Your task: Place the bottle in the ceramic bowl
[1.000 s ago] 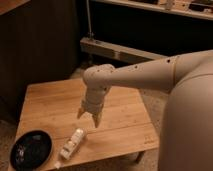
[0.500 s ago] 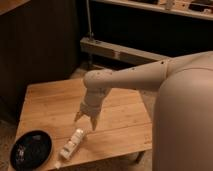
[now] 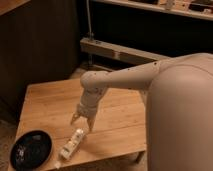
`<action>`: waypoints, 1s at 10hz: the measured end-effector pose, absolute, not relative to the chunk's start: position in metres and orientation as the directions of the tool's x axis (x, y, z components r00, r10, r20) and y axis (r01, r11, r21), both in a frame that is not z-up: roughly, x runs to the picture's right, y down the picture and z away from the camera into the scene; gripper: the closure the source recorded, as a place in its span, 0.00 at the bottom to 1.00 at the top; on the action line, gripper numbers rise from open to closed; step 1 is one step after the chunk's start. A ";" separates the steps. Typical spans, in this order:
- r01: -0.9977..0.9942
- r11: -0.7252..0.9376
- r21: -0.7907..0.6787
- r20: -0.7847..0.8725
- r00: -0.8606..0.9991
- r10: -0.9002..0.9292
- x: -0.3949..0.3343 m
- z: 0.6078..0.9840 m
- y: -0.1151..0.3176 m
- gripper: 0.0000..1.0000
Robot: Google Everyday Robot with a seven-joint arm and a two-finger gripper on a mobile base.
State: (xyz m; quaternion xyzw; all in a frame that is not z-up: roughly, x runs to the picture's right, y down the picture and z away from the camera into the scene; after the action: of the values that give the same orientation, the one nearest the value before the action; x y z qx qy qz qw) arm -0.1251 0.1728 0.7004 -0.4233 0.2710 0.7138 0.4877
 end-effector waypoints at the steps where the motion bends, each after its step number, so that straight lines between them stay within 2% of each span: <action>1: -0.929 -0.368 -0.028 -0.872 -0.157 0.463 -0.128 0.701 0.175 0.35; 10: -0.956 -0.294 -0.005 -0.864 -0.144 0.483 -0.145 0.730 0.220 0.35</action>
State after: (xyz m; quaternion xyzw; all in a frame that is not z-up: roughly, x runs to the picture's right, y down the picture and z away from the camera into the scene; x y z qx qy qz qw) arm -0.1447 0.2201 0.7304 -0.4017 0.2943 0.6968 0.5162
